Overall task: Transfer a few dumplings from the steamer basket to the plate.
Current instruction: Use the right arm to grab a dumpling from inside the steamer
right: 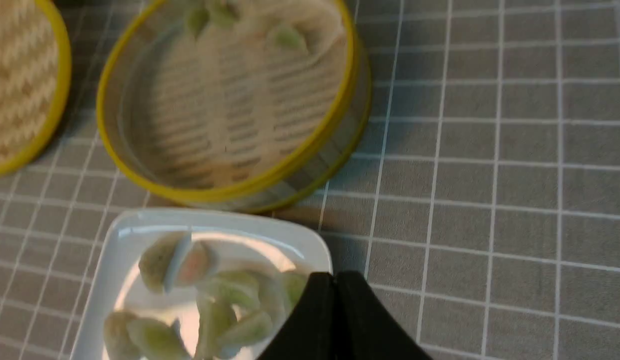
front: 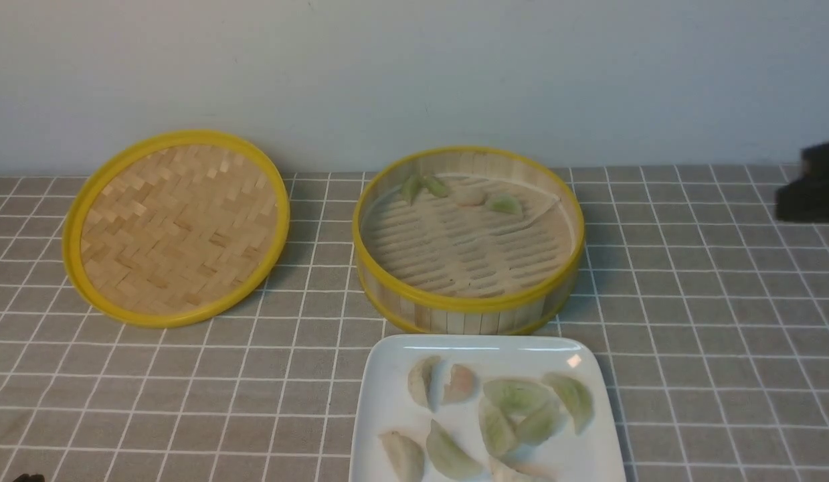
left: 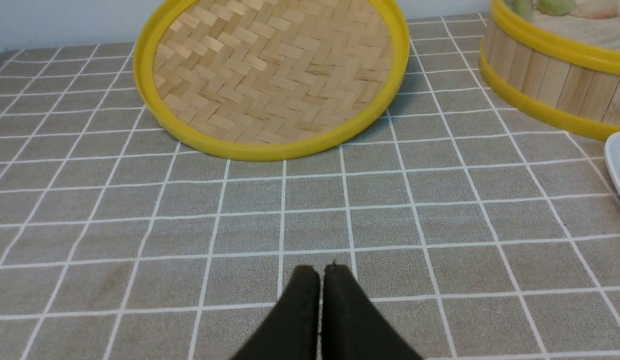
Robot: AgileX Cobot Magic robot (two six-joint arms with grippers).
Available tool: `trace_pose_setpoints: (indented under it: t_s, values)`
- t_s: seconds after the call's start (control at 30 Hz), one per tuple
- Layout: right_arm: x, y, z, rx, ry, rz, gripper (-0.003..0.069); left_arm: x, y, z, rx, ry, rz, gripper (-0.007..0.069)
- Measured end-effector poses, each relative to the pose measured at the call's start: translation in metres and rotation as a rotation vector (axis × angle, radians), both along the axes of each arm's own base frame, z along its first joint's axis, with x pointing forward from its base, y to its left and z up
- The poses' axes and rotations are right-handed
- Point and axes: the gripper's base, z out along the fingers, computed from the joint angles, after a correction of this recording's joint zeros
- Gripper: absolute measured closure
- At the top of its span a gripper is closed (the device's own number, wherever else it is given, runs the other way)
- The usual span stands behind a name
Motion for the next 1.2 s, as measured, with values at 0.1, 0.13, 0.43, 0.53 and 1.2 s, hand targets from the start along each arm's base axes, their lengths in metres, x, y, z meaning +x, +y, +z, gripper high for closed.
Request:
trace_pose_setpoints:
  t_s: [0.1,0.13,0.43,0.53,1.2]
  values:
    - [0.049,0.017,-0.010,-0.030,0.109,0.084,0.0671,0.000,0.000,0.000,0.000,0.000,0.000,0.0629]
    - [0.069,0.025,-0.015,-0.046,0.125,0.105,0.0669,0.000,0.000,0.000,0.000,0.000,0.000,0.0629]
    - [0.185,0.106,-0.064,-0.094,0.108,0.189,0.0670,0.000,0.000,0.000,0.000,0.000,0.000,0.0629]
    - [0.206,0.127,-0.076,-0.126,0.062,0.214,0.0669,0.000,0.000,0.000,0.000,0.000,0.000,0.0629]
    - [0.250,0.144,-0.160,-0.299,0.068,0.252,0.0339,0.000,0.000,0.000,0.000,0.000,0.000,0.0629]
